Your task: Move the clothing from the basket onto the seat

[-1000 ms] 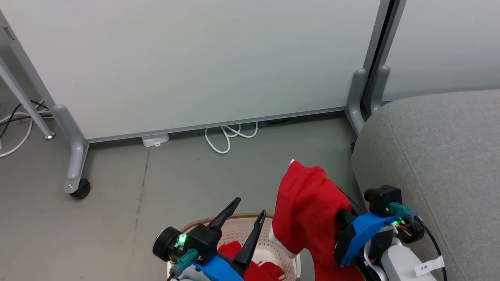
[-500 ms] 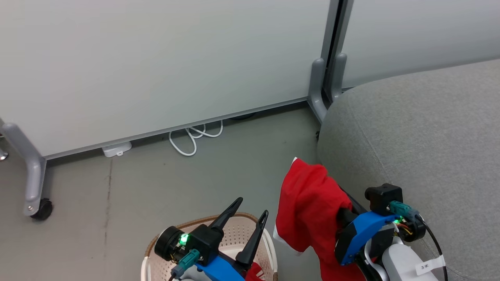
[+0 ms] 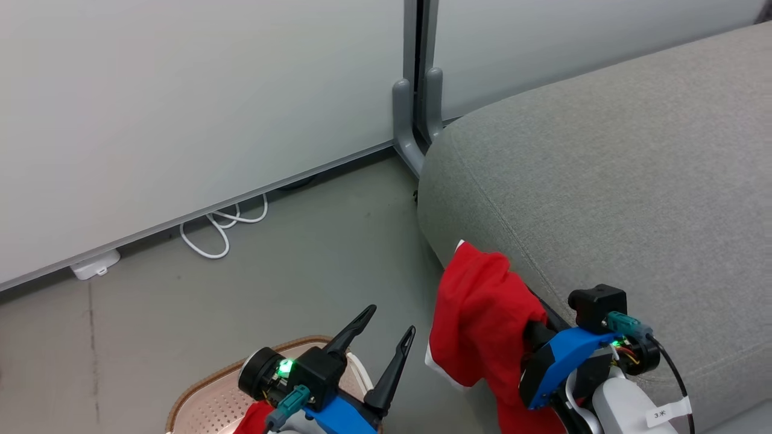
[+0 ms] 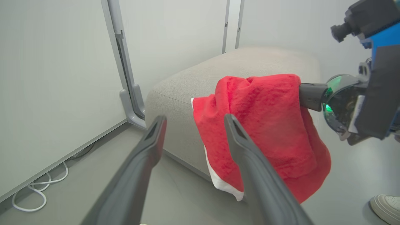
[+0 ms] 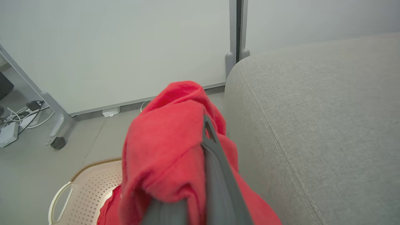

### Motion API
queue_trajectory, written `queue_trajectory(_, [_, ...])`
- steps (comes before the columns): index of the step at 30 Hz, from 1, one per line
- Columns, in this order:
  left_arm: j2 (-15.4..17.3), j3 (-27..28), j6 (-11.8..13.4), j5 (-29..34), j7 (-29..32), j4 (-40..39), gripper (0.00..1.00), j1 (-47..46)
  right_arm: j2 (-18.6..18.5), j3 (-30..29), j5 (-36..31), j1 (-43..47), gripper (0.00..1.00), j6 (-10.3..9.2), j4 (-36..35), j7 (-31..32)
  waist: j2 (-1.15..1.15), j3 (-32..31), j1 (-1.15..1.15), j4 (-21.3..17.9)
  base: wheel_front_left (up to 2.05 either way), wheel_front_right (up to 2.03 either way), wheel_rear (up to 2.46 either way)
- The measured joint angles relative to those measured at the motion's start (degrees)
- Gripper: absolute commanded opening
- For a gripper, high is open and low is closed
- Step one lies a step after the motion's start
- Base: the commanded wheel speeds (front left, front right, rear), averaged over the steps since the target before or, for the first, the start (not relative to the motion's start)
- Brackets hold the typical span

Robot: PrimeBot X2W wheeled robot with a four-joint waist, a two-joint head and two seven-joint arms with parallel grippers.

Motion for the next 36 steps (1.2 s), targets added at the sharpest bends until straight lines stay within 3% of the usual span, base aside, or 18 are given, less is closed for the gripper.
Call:
queue_trajectory(16, [-0.09,0.12,0.0,0.24,0.0,-0.21,1.0,-0.12,0.0,0.27,-0.08,0.19,0.0,0.0,0.33,-0.13,0.0,0.47,0.0,-7.66,0.0,0.0,0.0])
queue_trajectory(31, [-0.15,0.19,-0.01,0.38,0.0,-0.48,1.0,-0.18,0.0,-1.42,-0.11,-1.23,0.0,0.01,-0.37,-0.13,0.0,1.71,0.0,-7.49,0.0,0.0,0.0])
queue_trajectory(36, [0.55,-0.23,-0.01,0.99,0.0,-0.93,1.0,-1.22,0.01,-6.04,1.47,-5.61,0.0,0.0,-1.78,-0.58,0.0,3.52,0.0,-7.13,0.0,0.0,0.0])
